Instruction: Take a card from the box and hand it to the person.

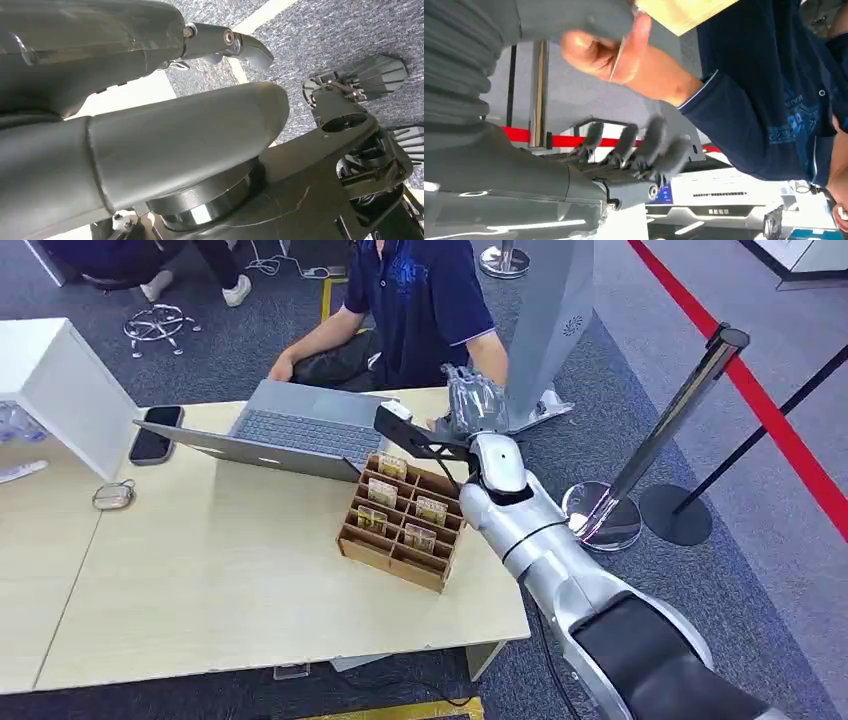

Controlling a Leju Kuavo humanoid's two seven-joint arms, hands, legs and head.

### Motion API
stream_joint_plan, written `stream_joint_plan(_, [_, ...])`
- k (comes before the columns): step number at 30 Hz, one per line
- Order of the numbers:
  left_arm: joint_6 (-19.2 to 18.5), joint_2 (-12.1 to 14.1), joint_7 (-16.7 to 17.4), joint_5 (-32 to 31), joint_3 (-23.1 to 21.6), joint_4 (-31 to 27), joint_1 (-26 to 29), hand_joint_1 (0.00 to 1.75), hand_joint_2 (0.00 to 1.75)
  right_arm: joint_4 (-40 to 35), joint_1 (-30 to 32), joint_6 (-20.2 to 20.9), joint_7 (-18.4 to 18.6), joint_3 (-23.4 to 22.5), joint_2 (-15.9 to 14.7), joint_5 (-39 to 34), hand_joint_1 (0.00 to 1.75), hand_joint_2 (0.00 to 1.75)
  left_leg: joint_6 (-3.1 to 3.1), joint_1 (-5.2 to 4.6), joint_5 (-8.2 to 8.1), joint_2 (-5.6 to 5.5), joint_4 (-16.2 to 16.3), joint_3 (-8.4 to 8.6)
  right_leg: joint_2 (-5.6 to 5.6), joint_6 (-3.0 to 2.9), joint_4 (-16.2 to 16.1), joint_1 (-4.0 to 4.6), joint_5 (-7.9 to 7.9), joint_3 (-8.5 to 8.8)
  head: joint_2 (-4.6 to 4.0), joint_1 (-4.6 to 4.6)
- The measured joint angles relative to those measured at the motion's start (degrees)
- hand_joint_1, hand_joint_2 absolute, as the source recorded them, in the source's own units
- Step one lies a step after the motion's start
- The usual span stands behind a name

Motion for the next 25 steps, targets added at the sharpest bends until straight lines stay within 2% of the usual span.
stream_joint_plan(3, [0.0,-0.04,-0.04,0.02,-0.09,0.0,0.0,0.0,0.0,0.48,0.18,-1.18,-2.03,-0.11,0.0,-2.81,0.0,1.75,0.0,0.0,0.0,0.0,0.0,0.0,0.01,0.0,0.0,0.0,0.0,0.0,0.0,0.0])
stream_joint_plan(8, [0.0,-0.04,-0.7,0.19,-0.2,0.0,0.03,0.0,0.0,0.64,1.62,-3.6,-10.66,-2.2,0.59,-13.14,0.0,1.75,0.0,0.0,0.0,0.0,0.0,0.0,0.0,0.0,0.0,0.0,0.0,0.01,0.0,-0.02])
stream_joint_plan(13, [0.0,-0.04,-1.49,0.72,-0.24,0.0,0.34,0.0,0.0,0.22,3.38,-3.56,-18.41,-5.82,1.64,-21.12,0.0,1.75,0.0,0.0,0.0,0.0,0.0,0.0,0.0,0.0,0.0,0.0,0.0,0.01,0.0,0.0])
stream_joint_plan(20, [0.07,0.13,-2.93,1.57,-0.24,-0.02,1.58,0.0,0.0,-5.31,7.37,3.46,-24.92,-10.36,2.95,-34.48,0.0,1.75,0.0,0.0,0.0,0.0,-0.01,0.0,0.0,0.0,0.0,0.0,0.0,0.01,0.0,0.0])
stream_joint_plan(25, [0.13,0.65,-3.67,2.51,-0.22,0.0,2.65,0.0,0.0,-11.69,10.97,8.06,-26.19,-11.61,2.97,-43.89,0.0,1.75,0.0,0.0,0.0,0.0,-0.01,0.0,0.0,0.0,0.0,0.0,0.0,0.01,0.0,0.0])
